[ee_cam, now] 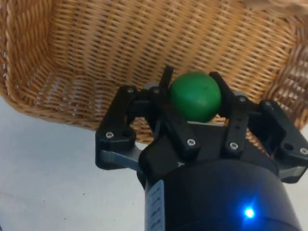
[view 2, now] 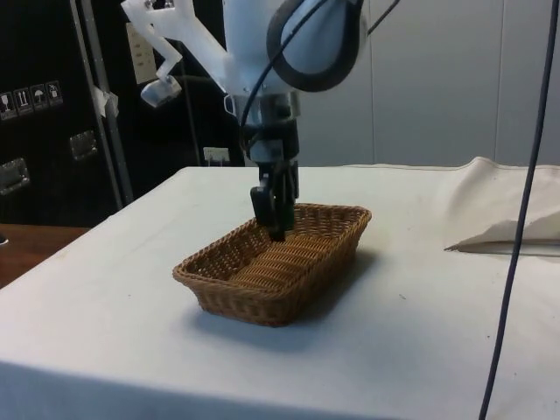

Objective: Pick up the ball and place it into the basket.

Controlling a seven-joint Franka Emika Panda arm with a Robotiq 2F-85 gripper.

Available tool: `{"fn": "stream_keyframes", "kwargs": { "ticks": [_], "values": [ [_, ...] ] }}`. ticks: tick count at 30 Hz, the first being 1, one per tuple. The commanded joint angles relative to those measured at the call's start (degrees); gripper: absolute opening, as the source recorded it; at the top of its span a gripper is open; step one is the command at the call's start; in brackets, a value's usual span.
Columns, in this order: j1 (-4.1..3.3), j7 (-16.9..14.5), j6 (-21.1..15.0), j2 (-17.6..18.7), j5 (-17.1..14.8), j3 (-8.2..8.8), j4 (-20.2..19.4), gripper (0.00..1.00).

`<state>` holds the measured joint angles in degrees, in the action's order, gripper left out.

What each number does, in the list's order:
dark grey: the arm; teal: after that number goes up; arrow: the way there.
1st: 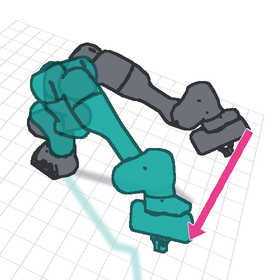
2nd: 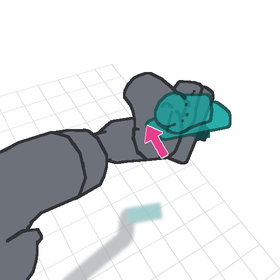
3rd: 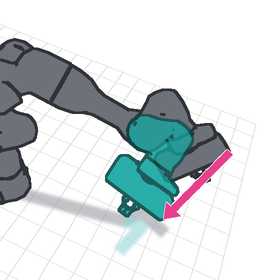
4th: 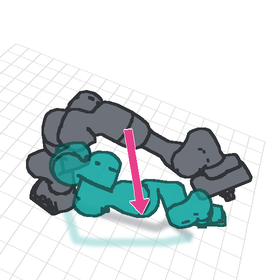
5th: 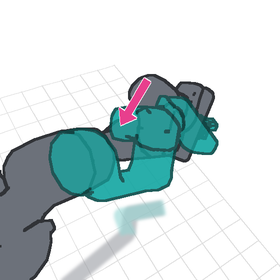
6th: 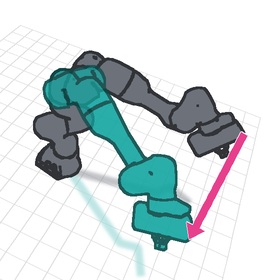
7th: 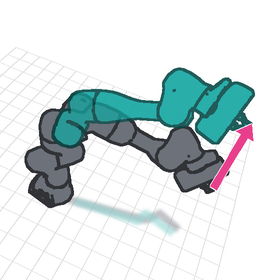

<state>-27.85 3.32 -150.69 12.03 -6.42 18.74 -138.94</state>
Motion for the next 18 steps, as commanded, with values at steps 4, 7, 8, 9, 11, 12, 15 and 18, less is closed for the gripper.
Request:
{"fn": "stream_keyframes", "kwargs": {
  "ticks": [4, 7, 8, 9, 11, 12, 15, 18],
  "values": [
    [0.06, 1.4, -3.2, 1.4, -0.9, -1.55, -0.7, 0.00],
    [0.17, 1.6, -3.2, 1.4, -0.4, -1.60, -0.7, 0.00],
    [0.17, 1.7, -3.2, 1.5, -0.3, -1.55, -0.6, 0.00],
    [0.17, 1.7, -3.2, 1.5, -0.2, -1.55, -0.6, 0.00],
    [0.11, 1.8, -3.0, 1.7, -0.1, -1.55, -0.5, 0.00],
    [0.11, 1.8, -3.2, 1.9, -0.2, -1.60, -0.4, 0.00],
    [0.06, 1.9, -3.6, 2.5, -0.4, -1.89, -0.2, 0.00],
    [0.29, 1.8, -4.4, 4.2, -1.1, -2.69, 0.5, 0.00]
  ]
}}
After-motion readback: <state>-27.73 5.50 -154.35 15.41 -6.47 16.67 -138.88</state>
